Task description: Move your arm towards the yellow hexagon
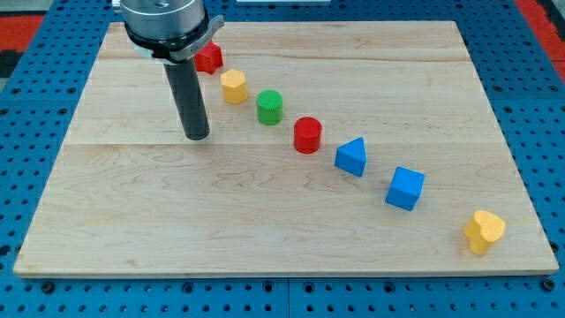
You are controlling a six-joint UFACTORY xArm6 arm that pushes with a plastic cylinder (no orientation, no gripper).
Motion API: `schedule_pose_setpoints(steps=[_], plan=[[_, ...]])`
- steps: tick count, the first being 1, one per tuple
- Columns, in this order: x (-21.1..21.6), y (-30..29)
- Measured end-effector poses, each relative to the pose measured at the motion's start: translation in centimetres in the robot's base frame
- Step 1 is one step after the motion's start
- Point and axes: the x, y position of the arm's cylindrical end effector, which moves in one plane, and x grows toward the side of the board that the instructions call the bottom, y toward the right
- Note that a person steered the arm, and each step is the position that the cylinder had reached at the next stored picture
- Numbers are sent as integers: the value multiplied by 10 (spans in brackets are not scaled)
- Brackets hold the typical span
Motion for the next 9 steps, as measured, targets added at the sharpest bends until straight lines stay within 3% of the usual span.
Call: schedule_pose_setpoints(steps=[9], plan=[[-17,17]])
